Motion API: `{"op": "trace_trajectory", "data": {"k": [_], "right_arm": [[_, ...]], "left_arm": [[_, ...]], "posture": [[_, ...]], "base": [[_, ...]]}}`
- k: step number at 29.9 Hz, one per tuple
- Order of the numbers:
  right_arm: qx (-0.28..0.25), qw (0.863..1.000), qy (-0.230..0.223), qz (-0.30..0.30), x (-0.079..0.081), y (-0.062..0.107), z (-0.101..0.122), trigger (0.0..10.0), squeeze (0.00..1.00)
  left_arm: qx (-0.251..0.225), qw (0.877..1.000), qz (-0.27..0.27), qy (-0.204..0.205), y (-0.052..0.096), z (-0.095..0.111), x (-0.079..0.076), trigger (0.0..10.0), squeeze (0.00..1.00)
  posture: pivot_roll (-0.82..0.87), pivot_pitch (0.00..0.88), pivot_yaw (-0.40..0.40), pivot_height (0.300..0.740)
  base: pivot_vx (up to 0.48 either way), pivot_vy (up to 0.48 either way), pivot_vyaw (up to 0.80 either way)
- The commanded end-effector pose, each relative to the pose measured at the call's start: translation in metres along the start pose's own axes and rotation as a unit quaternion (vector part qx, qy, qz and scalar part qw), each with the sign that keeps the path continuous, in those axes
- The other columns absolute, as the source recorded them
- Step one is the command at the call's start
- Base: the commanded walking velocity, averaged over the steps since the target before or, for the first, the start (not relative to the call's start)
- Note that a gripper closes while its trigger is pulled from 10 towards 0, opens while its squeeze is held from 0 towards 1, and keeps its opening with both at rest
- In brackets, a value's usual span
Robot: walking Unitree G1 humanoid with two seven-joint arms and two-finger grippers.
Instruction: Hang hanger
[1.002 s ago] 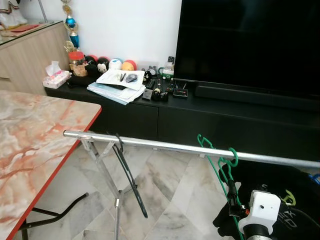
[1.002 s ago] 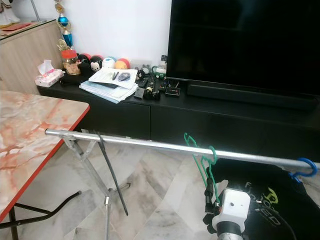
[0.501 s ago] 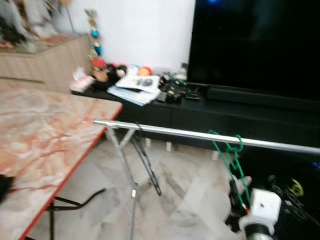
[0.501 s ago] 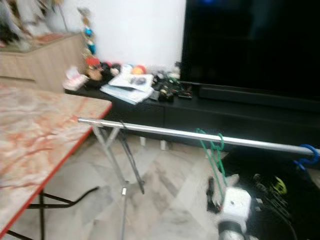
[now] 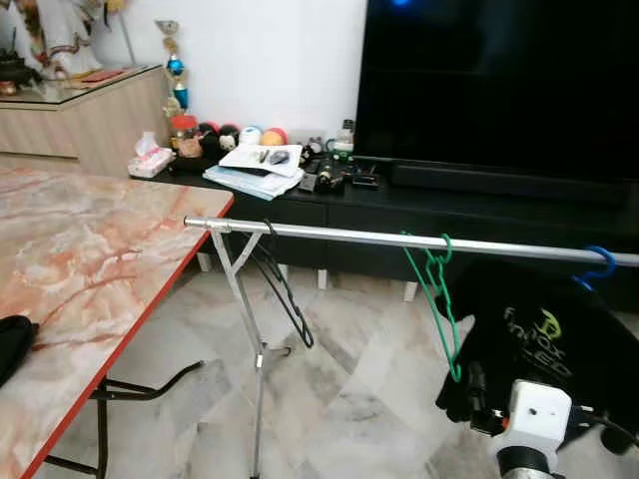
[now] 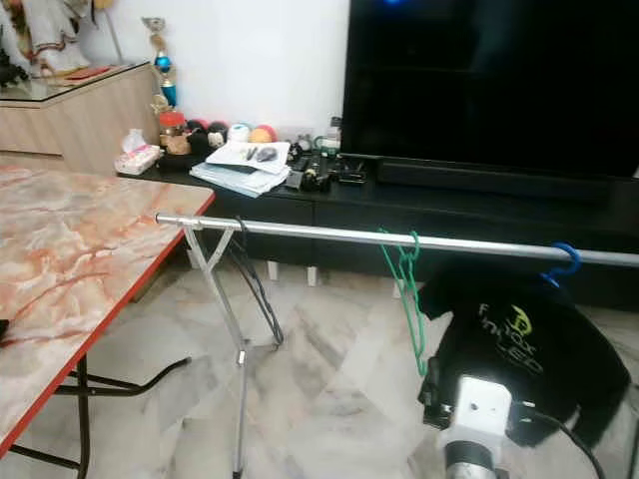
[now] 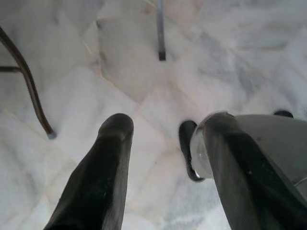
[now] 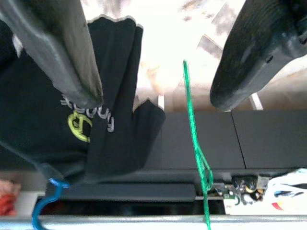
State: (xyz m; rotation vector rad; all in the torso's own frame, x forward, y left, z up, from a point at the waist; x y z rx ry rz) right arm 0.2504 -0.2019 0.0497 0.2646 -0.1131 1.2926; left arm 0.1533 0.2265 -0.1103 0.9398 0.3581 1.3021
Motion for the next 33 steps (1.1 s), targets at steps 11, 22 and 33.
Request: {"op": "trace_trajectory", "data": {"k": [11, 22, 33], "right_arm": [[0.059, 0.991, -0.074, -0.092, -0.033, -0.003, -0.031, 10.0, 0.00], [0.228, 0.967, -0.040, -0.108, -0.049, -0.004, -0.105, 10.0, 0.00], [0.346, 0.935, 0.013, -0.071, -0.044, 0.023, -0.148, 10.0, 0.00]], "left_arm": [[0.018, 1.000, -0.001, 0.009, 0.001, -0.007, -0.004, 10.0, 0.00], [0.031, 0.999, 0.004, 0.003, 0.000, -0.008, -0.001, 10.0, 0.00], [0.043, 0.999, -0.002, 0.004, -0.001, -0.009, -0.001, 10.0, 0.00]], "posture": [[0.11, 0.016, -0.020, 0.740], [0.11, 0.021, -0.017, 0.740], [0.11, 0.018, -0.003, 0.740]], "base": [[-0.275, 0.000, 0.00], [-0.118, 0.000, 0.00], [0.000, 0.000, 0.00]]}}
Point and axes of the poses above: a point about 5 cm out from each wrist's last joint towards the gripper, its own y axis pointing back from the gripper into the wrist, its own z axis along the axis of the wrist's last joint, x = y × z, the point moved 3 cm from there along -y, pointing out of the wrist towards the gripper, and after that the axes turned 15 degrees about -y, right-handed, at the moved point
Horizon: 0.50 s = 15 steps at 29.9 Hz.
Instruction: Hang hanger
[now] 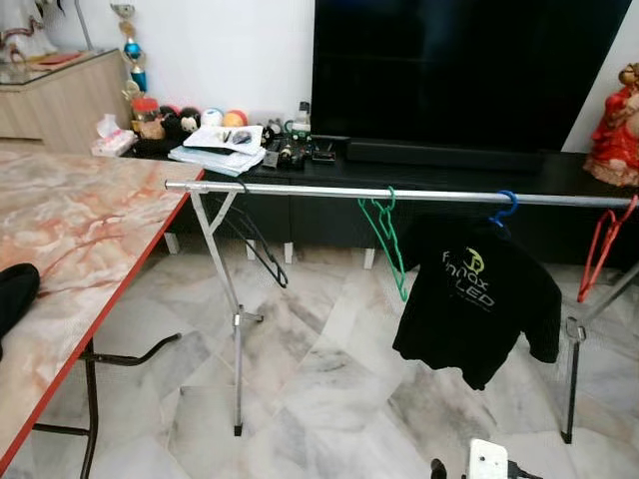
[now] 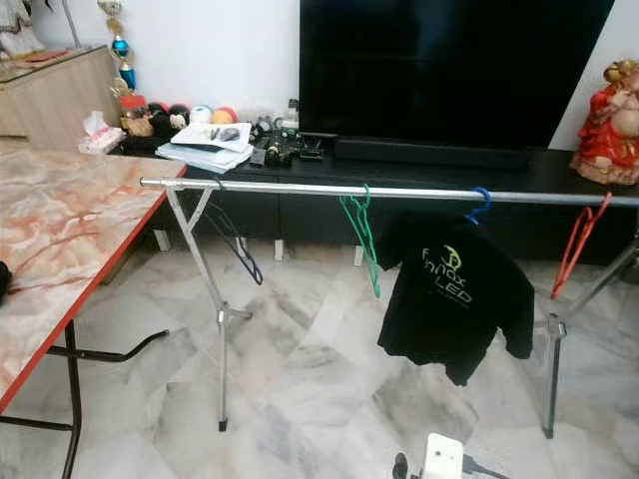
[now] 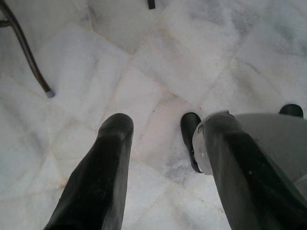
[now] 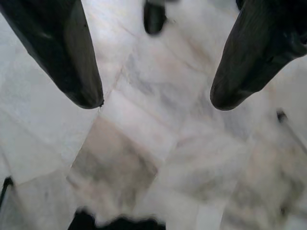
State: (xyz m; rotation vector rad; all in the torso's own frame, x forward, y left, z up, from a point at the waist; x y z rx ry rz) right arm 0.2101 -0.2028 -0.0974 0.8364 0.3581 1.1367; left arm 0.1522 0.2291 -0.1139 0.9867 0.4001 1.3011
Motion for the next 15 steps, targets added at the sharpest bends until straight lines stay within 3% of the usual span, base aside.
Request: {"op": "trace_trajectory", "data": {"k": [1, 5, 11, 15], "right_arm": [[0.015, 1.000, 0.010, 0.001, 0.000, 0.001, -0.008, 10.0, 0.00], [0.033, 0.999, 0.000, -0.006, -0.003, 0.003, -0.020, 10.0, 0.00], [0.046, 0.999, 0.002, -0.011, -0.009, 0.006, -0.028, 10.0, 0.00], [0.048, 0.999, 0.003, -0.015, -0.012, 0.006, -0.028, 10.0, 0.00]], "left_arm": [[0.013, 1.000, -0.003, 0.002, 0.000, -0.004, -0.002, 10.0, 0.00], [0.012, 1.000, -0.003, 0.004, 0.000, -0.002, -0.001, 10.0, 0.00], [0.011, 1.000, -0.003, -0.001, -0.002, 0.000, 0.000, 10.0, 0.00], [0.011, 1.000, -0.006, -0.026, -0.003, 0.003, -0.001, 10.0, 0.00]], "posture": [[0.11, 0.018, -0.003, 0.740], [0.10, 0.019, -0.002, 0.740], [0.10, 0.019, -0.001, 0.740], [0.10, 0.019, -0.001, 0.740]], "base": [[0.000, 0.000, 0.00], [0.000, 0.000, -0.11], [0.000, 0.000, -0.79], [0.000, -0.120, -0.79]]}}
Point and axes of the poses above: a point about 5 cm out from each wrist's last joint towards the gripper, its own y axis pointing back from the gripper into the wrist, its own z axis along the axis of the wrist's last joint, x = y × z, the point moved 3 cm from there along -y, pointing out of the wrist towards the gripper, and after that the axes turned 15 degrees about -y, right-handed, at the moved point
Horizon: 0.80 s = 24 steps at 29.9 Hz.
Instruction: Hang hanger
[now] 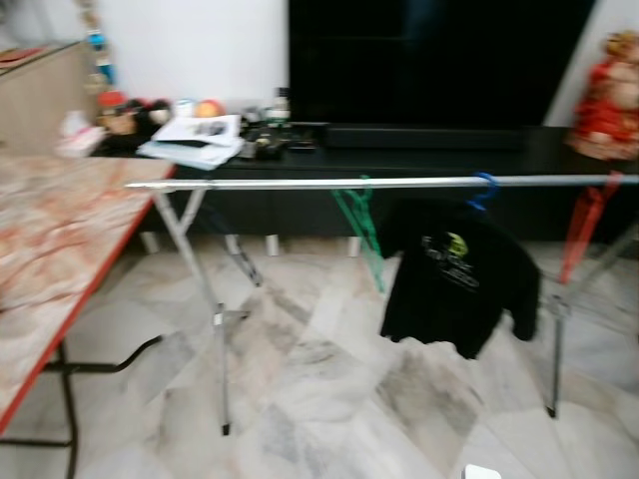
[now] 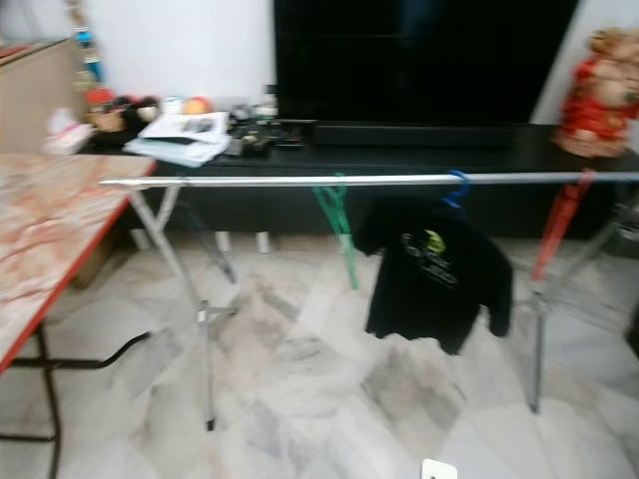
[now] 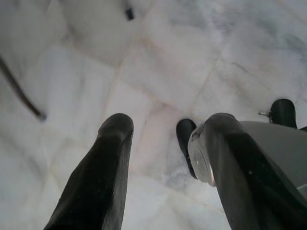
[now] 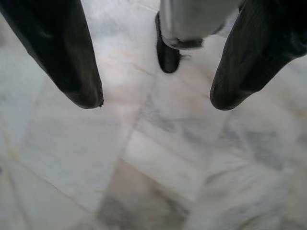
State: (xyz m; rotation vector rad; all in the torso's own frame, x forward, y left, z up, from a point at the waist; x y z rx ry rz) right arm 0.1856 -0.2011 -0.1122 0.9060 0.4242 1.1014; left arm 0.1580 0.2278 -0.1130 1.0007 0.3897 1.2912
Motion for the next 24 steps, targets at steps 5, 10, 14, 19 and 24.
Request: {"op": "trace_trajectory", "data": {"k": [5, 10, 14, 19, 24], "right_arm": [[0.003, 1.000, 0.001, 0.000, -0.0004, 0.0001, -0.0015, 10.0, 0.00], [0.007, 1.000, 0.004, 0.004, 0.0020, 0.0002, -0.0033, 10.0, 0.00], [0.010, 1.000, 0.005, 0.004, 0.0015, 0.0005, -0.0051, 10.0, 0.00], [0.015, 1.000, 0.004, -0.001, -0.0027, 0.0011, -0.0074, 10.0, 0.00], [0.019, 1.000, 0.002, -0.006, -0.0067, 0.0017, -0.0096, 10.0, 0.00]], "left_arm": [[0.011, 1.000, -0.008, -0.006, 0.0003, -0.0035, -0.0031, 10.0, 0.00], [0.012, 1.000, -0.007, -0.006, 0.0005, -0.0042, -0.0040, 10.0, 0.00], [0.013, 1.000, -0.007, -0.007, 0.0007, -0.0050, -0.0040, 10.0, 0.00], [0.013, 1.000, -0.005, -0.005, 0.0009, -0.0053, -0.0020, 10.0, 0.00], [0.012, 1.000, -0.004, -0.006, 0.0009, -0.0048, -0.0006, 10.0, 0.00]], "posture": [[0.10, 0.020, 0.002, 0.740], [0.10, 0.023, 0.002, 0.740], [0.10, 0.024, 0.006, 0.740], [0.10, 0.026, 0.006, 0.740], [0.10, 0.026, 0.007, 0.740]], "base": [[0.000, -0.446, -0.79], [0.000, 0.000, -0.79], [0.000, 0.000, -0.79], [0.000, 0.000, -0.79], [0.000, 0.000, -0.79]]}}
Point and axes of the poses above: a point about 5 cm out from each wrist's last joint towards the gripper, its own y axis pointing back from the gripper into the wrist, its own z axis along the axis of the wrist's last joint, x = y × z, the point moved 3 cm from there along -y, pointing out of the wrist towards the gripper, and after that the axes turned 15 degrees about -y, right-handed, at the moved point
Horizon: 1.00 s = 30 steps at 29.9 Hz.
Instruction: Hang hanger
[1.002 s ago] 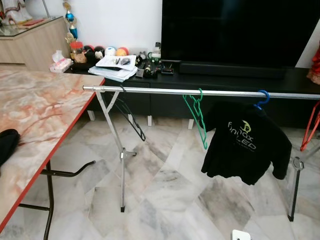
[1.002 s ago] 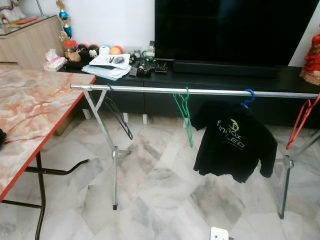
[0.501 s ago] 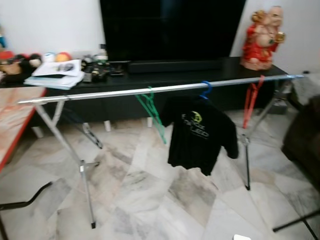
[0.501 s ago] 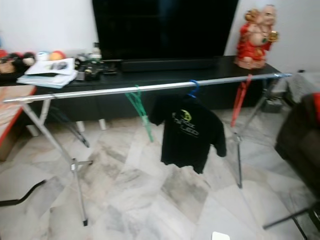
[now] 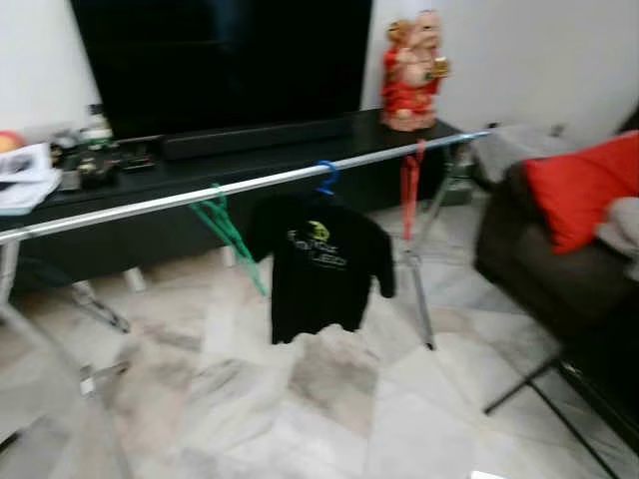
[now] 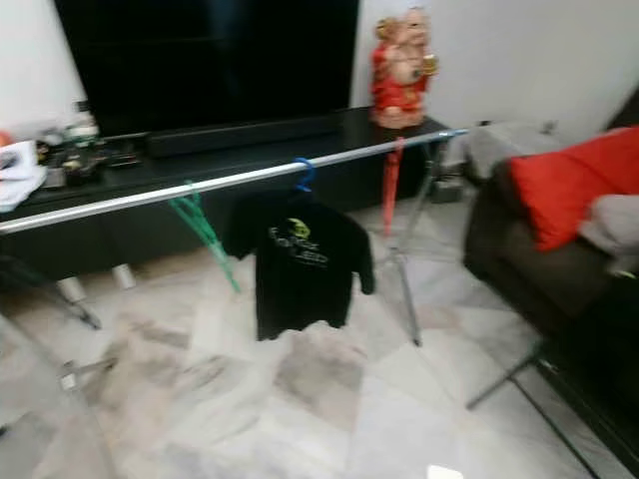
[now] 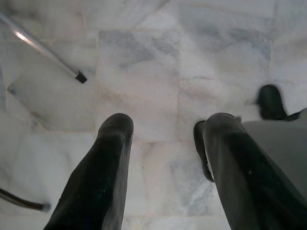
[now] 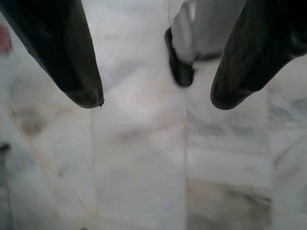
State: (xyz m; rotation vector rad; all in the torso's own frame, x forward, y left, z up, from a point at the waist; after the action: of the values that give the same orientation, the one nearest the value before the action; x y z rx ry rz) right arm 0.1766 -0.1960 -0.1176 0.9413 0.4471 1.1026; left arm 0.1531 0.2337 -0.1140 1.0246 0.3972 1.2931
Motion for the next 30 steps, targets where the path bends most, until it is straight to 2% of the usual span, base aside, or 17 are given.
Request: {"op": "trace_trajectory", "data": {"k": [1, 20, 23, 30], "right_arm": [[0.000, 1.000, 0.000, -0.009, -0.0068, 0.0001, 0.0018, 10.0, 0.00], [0.005, 1.000, -0.001, -0.008, -0.0067, 0.0006, -0.0017, 10.0, 0.00], [-0.001, 1.000, -0.002, -0.007, -0.0066, 0.0006, -0.0005, 10.0, 0.00], [-0.006, 1.000, -0.003, -0.004, -0.0062, 0.0005, 0.0014, 10.0, 0.00]], "left_arm": [[0.001, 1.000, -0.008, -0.003, -0.0011, 0.0019, -0.0043, 10.0, 0.00], [-0.008, 1.000, 0.000, -0.005, -0.0022, 0.0069, -0.0014, 10.0, 0.00], [-0.008, 1.000, -0.002, -0.002, -0.0022, 0.0069, -0.0020, 10.0, 0.00], [-0.009, 1.000, -0.011, -0.002, -0.0021, 0.0064, -0.0062, 10.0, 0.00]], "posture": [[0.10, 0.026, 0.007, 0.740], [0.11, 0.025, 0.015, 0.740], [0.11, 0.026, 0.013, 0.740], [0.10, 0.022, 0.014, 0.740]], "base": [[0.000, 0.000, -0.79], [0.000, 0.000, -0.79], [0.000, 0.000, -0.52], [0.119, 0.000, 0.00]]}}
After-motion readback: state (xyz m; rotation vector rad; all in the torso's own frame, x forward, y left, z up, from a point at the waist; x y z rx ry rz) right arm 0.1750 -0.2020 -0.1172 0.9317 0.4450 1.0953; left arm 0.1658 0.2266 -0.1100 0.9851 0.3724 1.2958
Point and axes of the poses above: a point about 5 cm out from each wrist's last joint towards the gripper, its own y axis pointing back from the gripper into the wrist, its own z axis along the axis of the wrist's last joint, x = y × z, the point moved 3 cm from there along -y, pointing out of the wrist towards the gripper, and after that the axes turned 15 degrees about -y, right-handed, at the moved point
